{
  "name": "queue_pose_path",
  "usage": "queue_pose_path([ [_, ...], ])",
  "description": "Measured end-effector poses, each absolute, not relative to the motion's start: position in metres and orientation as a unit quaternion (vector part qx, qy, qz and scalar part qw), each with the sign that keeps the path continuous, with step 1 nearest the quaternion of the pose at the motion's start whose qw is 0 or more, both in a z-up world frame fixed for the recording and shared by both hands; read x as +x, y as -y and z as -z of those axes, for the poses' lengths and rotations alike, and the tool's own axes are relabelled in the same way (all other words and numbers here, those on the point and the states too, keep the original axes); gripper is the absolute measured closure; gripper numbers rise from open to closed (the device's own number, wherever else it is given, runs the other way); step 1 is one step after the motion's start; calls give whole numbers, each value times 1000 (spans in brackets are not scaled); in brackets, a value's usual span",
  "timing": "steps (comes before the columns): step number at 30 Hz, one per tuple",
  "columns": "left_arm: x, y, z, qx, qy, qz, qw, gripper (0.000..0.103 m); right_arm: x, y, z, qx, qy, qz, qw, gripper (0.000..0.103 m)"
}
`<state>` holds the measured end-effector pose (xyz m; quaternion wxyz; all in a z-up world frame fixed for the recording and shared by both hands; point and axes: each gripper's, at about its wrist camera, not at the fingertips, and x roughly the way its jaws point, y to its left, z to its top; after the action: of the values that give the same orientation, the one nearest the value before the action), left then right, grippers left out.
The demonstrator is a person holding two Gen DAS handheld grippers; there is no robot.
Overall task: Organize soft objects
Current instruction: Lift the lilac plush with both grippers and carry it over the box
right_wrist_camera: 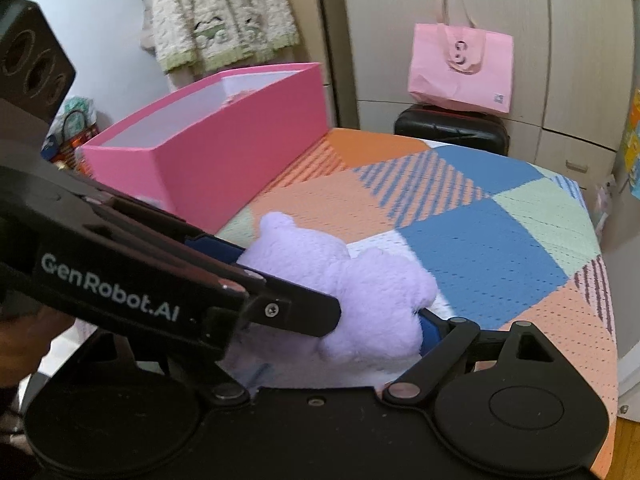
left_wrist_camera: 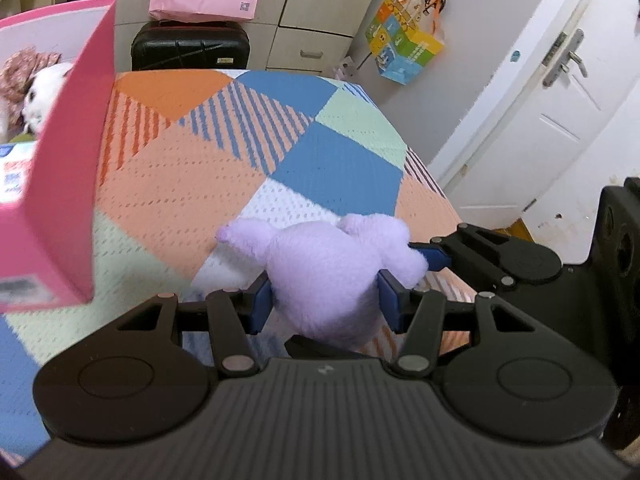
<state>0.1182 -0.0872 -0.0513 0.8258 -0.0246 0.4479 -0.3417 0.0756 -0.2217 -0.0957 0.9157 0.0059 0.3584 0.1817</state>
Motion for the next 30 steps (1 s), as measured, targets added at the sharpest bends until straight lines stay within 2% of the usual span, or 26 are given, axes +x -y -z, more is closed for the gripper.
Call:
queue_pose_path([
  [18,78,-30,1,-14,-443,334,832,50,50,113,41,-48,-369,-282,884,14],
  [24,69,-67,-26,-9,-432,321,843,50,48,81,14,-59,-341,-317,883,16],
  [30,81,-87,-48,12,-389,295,873,50,67,57,-4,-98,-303,-323,891,16],
])
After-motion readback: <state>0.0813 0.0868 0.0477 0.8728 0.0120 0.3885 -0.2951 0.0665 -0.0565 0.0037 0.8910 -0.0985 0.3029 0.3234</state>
